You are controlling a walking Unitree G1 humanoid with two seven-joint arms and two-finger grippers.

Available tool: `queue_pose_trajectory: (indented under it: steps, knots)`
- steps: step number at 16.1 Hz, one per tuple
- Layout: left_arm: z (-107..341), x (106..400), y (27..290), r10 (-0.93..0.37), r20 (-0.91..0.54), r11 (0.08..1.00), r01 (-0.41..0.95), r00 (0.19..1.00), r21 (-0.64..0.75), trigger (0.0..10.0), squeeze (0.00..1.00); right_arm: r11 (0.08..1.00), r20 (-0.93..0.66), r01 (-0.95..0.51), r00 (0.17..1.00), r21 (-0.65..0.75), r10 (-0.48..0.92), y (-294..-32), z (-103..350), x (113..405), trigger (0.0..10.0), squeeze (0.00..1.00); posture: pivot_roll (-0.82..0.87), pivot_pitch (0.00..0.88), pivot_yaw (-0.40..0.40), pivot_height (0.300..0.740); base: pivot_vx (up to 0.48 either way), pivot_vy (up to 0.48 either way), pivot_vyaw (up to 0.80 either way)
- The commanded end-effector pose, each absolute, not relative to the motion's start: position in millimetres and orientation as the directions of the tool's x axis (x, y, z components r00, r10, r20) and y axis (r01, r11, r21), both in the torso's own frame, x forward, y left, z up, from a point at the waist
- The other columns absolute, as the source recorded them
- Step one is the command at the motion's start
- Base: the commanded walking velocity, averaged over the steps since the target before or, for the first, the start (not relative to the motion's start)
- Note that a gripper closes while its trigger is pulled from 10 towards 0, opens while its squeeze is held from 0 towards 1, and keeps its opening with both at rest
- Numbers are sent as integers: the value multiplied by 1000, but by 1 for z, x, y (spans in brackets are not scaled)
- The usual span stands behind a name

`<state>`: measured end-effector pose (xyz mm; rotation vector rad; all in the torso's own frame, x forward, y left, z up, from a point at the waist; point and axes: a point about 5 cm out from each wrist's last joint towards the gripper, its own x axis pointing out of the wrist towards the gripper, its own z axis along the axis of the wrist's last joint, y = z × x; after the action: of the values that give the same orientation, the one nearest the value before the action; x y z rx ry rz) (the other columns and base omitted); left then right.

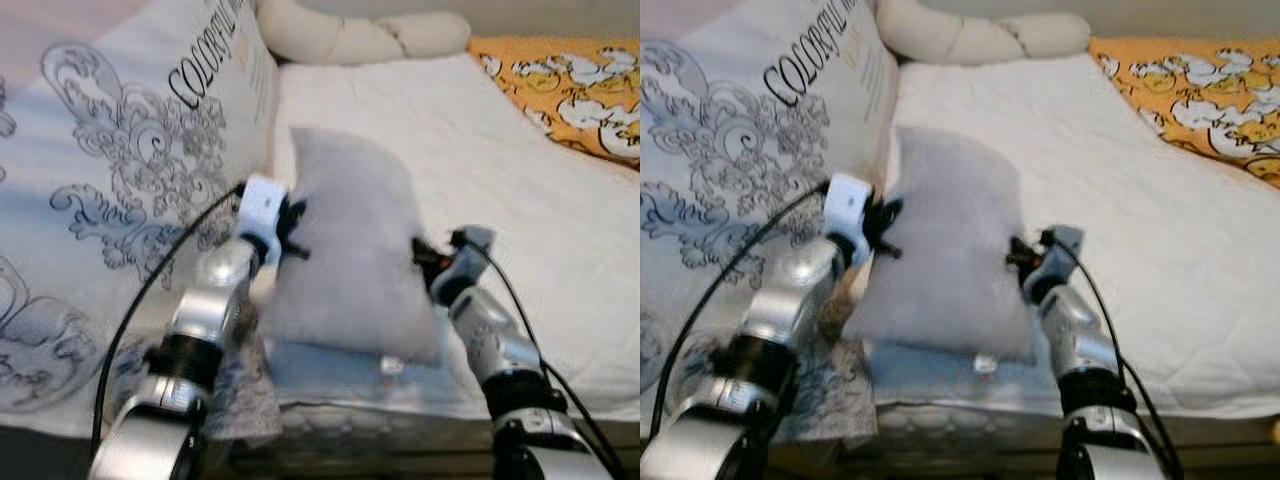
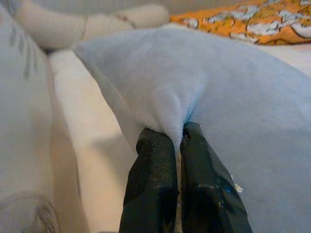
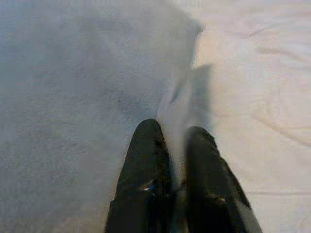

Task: Clean up the room

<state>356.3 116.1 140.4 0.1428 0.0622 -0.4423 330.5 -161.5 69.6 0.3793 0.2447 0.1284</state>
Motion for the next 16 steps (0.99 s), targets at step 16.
queue_pose_trajectory:
  steps: [16]
  knots:
    - [172,404,179,-212,-206,822,288,955,492,10000,0,644,58,-704,687,299,724,-157,124,289,10000,1000,-125,0,130,740,0,0,0]
